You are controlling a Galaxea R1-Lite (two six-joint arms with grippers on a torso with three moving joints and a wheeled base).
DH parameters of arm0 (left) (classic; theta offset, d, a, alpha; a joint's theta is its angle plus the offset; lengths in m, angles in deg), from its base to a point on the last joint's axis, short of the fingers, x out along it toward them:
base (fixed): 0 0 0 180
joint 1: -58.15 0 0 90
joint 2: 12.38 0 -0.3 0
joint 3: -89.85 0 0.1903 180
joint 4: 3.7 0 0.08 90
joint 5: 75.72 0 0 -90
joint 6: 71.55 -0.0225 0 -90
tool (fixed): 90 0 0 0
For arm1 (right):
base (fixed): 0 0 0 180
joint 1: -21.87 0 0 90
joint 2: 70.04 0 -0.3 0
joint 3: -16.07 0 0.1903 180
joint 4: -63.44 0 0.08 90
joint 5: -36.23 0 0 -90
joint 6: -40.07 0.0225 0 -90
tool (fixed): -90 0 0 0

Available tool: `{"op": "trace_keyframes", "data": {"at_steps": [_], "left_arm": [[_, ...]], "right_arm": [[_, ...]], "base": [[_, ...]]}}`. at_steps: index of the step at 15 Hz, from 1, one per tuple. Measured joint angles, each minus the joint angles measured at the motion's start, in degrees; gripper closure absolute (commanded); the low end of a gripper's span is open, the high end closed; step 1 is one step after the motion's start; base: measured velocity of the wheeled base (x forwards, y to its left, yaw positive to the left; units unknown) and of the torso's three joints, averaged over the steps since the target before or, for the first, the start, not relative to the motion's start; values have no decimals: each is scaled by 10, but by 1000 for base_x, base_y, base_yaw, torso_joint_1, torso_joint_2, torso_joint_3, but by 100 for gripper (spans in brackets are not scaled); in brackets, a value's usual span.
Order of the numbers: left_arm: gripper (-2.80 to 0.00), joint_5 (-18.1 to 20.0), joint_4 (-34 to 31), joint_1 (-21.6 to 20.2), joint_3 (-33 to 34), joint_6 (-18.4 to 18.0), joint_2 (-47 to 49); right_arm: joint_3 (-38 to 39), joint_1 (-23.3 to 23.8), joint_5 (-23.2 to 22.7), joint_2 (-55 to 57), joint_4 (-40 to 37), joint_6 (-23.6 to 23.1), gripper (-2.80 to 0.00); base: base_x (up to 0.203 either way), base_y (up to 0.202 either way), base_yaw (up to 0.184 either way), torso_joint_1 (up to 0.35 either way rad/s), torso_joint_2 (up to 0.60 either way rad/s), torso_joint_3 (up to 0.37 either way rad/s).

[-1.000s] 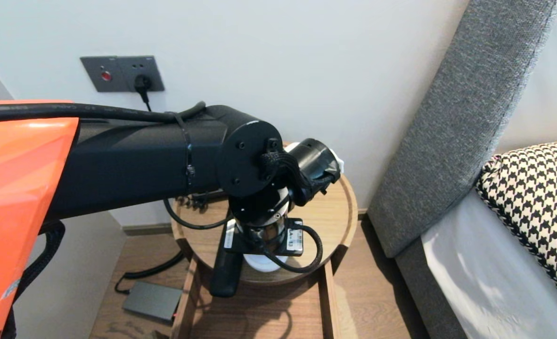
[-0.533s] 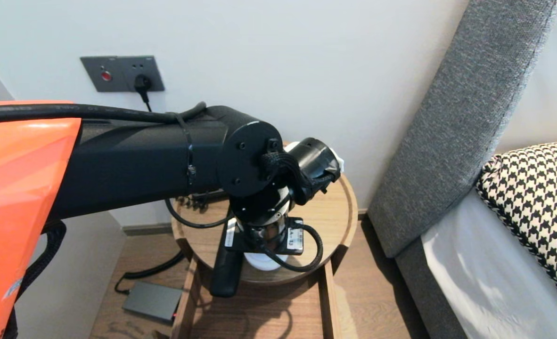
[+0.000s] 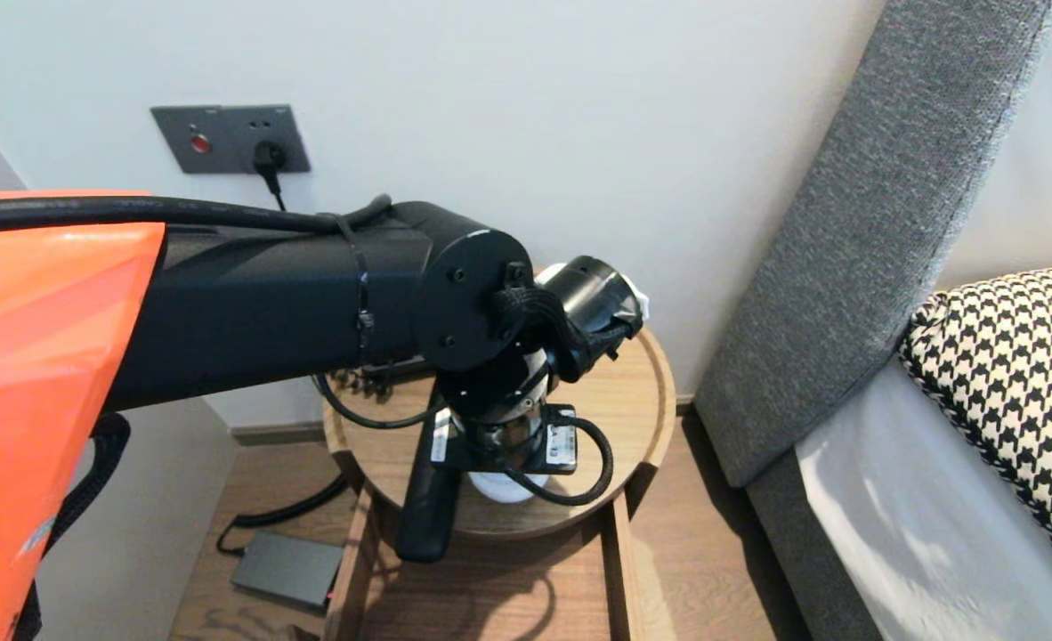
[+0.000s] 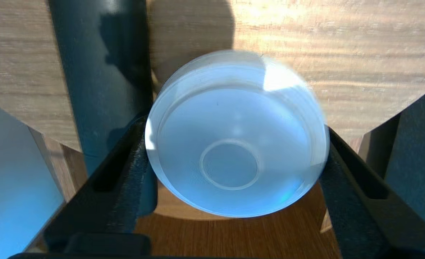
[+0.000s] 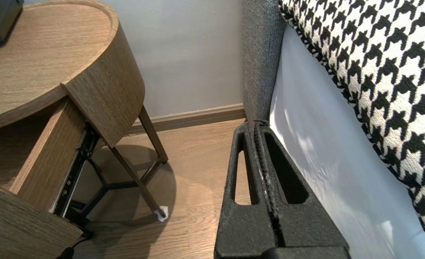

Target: Take the remote control out of the drawer one by one and place them on the table

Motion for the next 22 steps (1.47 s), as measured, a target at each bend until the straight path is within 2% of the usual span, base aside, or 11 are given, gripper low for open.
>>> {"op": "trace_keyframes", "data": {"at_steps": [3,6,12,13,19,22], "left_arm": [[-280,-1,5,0,0,0,-1],[-280,-18,16,1,0,-3,-4],[-280,-20,23,-3,1,-34,-55],[0,-20,19,-5,2,-34,-67],[0,-19,-43,-32,22,-27,-157],[0,-14,-42,-66,94,-35,-223]], "right_arm": [[0,0,0,0,0,0,0],[0,0,0,0,0,0,0],[0,0,0,0,0,0,0],[0,0,0,0,0,0,0],[0,0,0,0,0,0,0],[0,0,0,0,0,0,0]], "base": [[0,0,0,0,0,0],[0,0,0,0,0,0],[0,0,0,0,0,0],[0,0,0,0,0,0],[0,0,0,0,0,0],[0,0,0,0,0,0]]}}
